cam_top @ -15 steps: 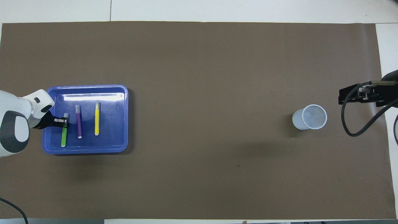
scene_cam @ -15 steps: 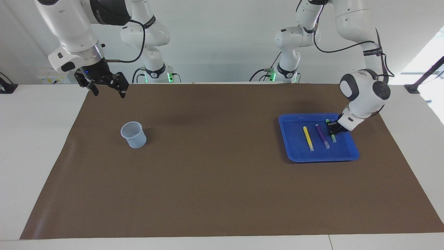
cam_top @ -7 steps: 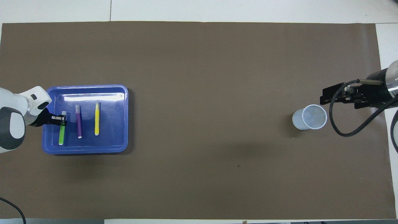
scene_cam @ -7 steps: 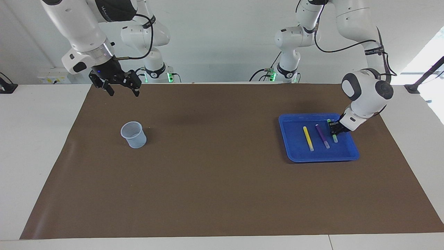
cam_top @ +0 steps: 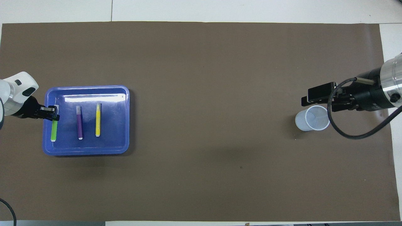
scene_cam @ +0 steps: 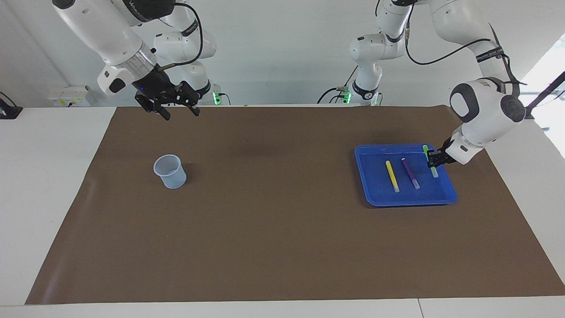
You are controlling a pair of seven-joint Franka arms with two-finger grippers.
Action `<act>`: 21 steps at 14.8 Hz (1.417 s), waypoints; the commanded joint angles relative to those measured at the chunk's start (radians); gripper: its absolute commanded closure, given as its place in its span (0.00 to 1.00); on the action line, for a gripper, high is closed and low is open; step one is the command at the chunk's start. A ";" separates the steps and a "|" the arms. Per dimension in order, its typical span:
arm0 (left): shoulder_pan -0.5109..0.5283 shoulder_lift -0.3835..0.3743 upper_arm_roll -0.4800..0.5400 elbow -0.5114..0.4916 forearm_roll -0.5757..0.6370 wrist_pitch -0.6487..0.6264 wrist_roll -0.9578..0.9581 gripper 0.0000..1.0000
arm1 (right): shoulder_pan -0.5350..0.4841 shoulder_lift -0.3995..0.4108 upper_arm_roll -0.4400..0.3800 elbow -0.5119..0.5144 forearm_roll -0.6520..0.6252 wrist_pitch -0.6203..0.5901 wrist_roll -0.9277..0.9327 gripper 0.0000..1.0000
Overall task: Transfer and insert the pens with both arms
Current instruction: 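Lift the green pen with the left gripper while the right gripper approaches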
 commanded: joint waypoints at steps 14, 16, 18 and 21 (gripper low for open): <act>-0.216 -0.144 -0.035 0.170 -0.552 -0.188 -1.368 1.00 | 0.172 0.008 0.076 -0.047 0.188 0.350 0.303 0.00; -0.215 -0.174 -0.038 0.118 -0.675 -0.145 -1.450 1.00 | 0.167 0.008 0.137 -0.047 0.198 0.356 0.340 0.00; -0.218 -0.199 -0.048 0.071 -0.737 -0.091 -1.542 1.00 | 0.167 0.008 0.163 -0.046 0.269 0.385 0.394 0.00; -0.254 -0.228 -0.061 0.009 -0.795 -0.021 -1.590 1.00 | 0.166 0.010 0.228 -0.046 0.312 0.450 0.397 0.00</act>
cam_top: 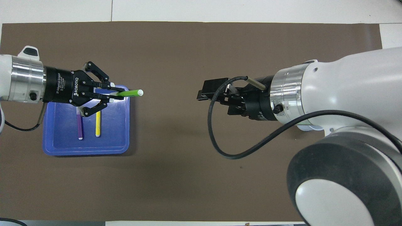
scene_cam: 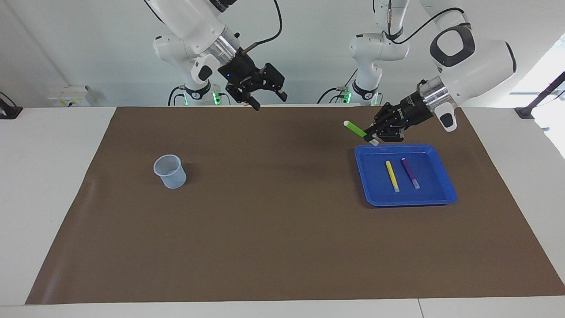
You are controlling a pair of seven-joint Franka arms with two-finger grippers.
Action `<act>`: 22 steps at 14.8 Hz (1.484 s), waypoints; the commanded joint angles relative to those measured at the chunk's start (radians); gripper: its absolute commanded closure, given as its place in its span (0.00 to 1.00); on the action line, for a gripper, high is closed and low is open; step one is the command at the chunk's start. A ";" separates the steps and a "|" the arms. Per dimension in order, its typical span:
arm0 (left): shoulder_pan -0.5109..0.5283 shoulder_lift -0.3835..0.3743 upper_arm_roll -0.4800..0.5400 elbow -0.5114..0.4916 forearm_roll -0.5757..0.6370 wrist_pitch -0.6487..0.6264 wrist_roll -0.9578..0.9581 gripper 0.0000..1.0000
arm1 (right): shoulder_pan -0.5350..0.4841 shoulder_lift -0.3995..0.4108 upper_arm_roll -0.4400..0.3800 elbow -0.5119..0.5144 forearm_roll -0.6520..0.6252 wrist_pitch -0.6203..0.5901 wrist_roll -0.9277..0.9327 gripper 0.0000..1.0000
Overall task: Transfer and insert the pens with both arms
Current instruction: 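Lift the green pen with the left gripper while the right gripper approaches, then grasp the green pen tip with the right gripper from the left gripper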
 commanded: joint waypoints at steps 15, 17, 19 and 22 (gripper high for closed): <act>-0.104 -0.157 0.000 -0.220 -0.233 0.138 -0.047 1.00 | -0.004 0.120 0.267 0.006 -0.074 0.264 0.051 0.00; -0.097 -0.163 0.000 -0.223 -0.233 0.134 -0.038 1.00 | -0.004 0.122 0.280 0.007 -0.122 0.267 0.057 0.00; -0.096 -0.165 0.000 -0.229 -0.233 0.134 -0.036 1.00 | -0.004 0.123 0.280 0.009 -0.162 0.278 0.065 0.00; -0.094 -0.176 0.002 -0.240 -0.233 0.131 -0.022 1.00 | -0.010 0.131 0.278 0.010 -0.193 0.316 0.065 0.00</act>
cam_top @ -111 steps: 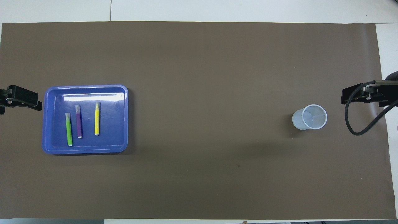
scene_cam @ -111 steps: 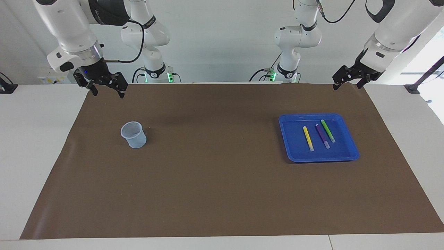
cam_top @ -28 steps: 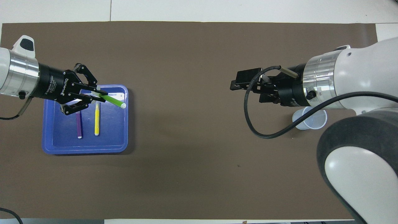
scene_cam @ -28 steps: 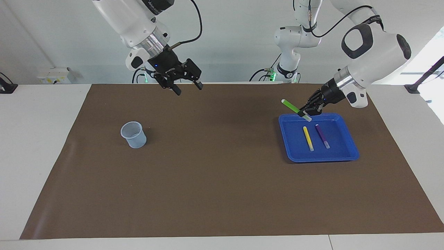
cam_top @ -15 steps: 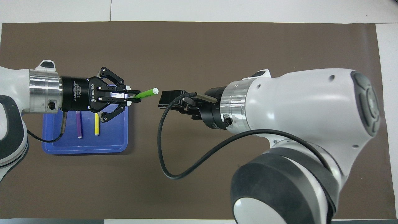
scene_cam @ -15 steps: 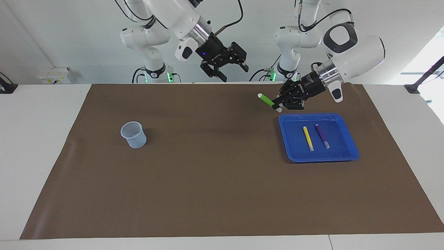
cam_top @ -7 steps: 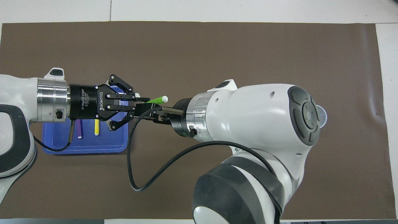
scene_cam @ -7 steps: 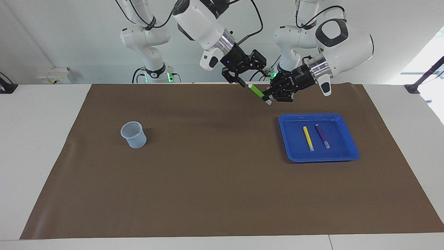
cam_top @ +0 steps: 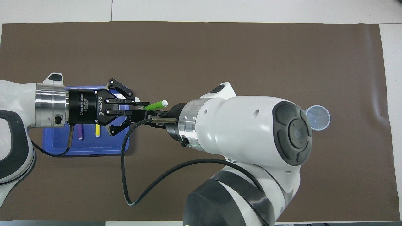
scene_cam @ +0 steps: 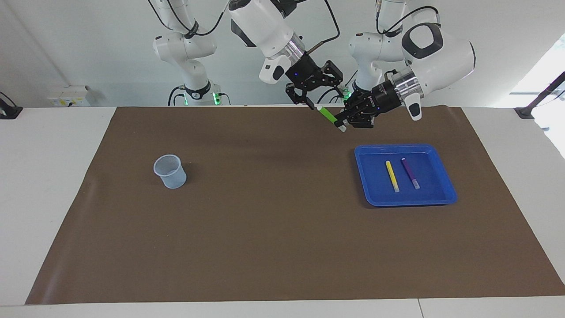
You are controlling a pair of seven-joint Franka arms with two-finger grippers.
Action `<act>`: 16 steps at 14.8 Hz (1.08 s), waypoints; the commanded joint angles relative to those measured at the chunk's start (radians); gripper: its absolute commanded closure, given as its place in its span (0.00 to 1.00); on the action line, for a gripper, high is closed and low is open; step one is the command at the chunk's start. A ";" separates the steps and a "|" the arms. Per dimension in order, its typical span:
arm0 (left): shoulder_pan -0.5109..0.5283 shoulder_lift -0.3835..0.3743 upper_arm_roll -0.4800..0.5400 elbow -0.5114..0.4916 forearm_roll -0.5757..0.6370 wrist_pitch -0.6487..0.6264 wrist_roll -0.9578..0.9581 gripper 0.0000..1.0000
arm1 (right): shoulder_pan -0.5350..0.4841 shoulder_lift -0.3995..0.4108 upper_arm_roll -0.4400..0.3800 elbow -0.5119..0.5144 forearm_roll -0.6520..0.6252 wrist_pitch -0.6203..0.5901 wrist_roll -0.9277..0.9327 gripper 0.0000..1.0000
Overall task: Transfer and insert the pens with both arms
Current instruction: 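Grasp the green pen tip with the right gripper from the left gripper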
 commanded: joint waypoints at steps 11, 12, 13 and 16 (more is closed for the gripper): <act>-0.001 -0.067 0.007 -0.067 -0.023 -0.003 0.066 1.00 | -0.015 0.030 0.006 0.024 -0.041 0.069 0.027 0.70; -0.001 -0.068 0.007 -0.067 -0.023 -0.002 0.066 1.00 | -0.015 0.030 0.006 0.026 -0.045 0.069 0.027 1.00; -0.001 -0.068 0.007 -0.069 -0.023 -0.002 0.066 1.00 | -0.017 0.030 0.006 0.035 -0.048 0.069 0.028 1.00; -0.001 -0.068 0.007 -0.074 -0.023 -0.002 0.066 1.00 | -0.017 0.032 0.006 0.039 -0.054 0.065 0.036 1.00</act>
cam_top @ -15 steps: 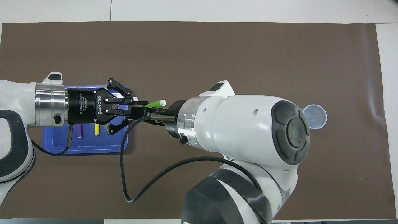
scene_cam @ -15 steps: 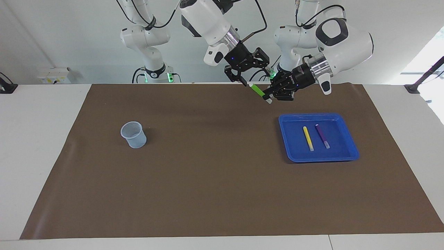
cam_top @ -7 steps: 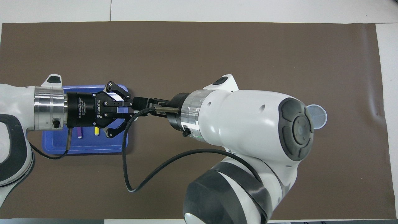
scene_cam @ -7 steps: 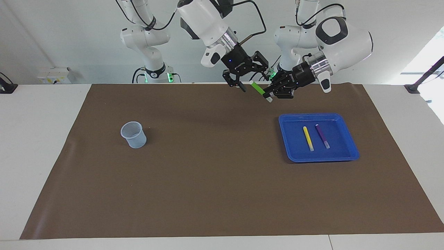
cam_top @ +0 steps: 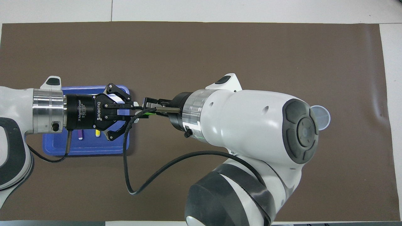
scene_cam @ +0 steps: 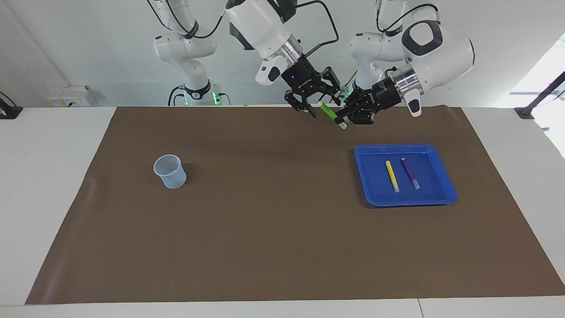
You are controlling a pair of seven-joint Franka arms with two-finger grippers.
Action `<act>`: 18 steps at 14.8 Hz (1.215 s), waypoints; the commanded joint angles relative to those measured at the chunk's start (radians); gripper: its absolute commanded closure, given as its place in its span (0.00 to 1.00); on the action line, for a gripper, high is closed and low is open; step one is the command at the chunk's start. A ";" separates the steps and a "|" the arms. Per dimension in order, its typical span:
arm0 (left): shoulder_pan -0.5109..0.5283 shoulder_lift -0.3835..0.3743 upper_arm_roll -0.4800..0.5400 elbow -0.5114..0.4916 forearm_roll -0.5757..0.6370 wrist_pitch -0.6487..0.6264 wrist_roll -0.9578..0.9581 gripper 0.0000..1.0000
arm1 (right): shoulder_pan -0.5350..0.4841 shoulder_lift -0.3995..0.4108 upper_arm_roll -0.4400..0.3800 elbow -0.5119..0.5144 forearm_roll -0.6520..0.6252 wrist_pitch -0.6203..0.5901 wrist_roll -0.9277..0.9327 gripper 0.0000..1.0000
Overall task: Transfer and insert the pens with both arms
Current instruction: 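Grasp the green pen tip with the right gripper from the left gripper, then carry the green pen to the cup while the left gripper withdraws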
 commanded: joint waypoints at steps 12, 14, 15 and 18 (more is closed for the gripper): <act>-0.001 -0.051 0.008 -0.044 -0.020 0.006 0.012 0.00 | -0.016 0.014 -0.016 0.039 -0.066 -0.028 0.034 1.00; -0.001 -0.051 0.010 -0.044 -0.017 0.006 0.011 0.00 | -0.016 0.006 -0.071 0.034 -0.118 -0.069 0.014 1.00; 0.000 -0.051 0.010 -0.044 -0.015 0.006 0.012 0.00 | -0.016 0.000 -0.103 0.028 -0.135 -0.097 -0.012 1.00; 0.028 -0.049 0.011 -0.046 0.031 0.008 0.026 0.00 | -0.014 -0.037 -0.186 -0.027 -0.138 -0.160 -0.136 1.00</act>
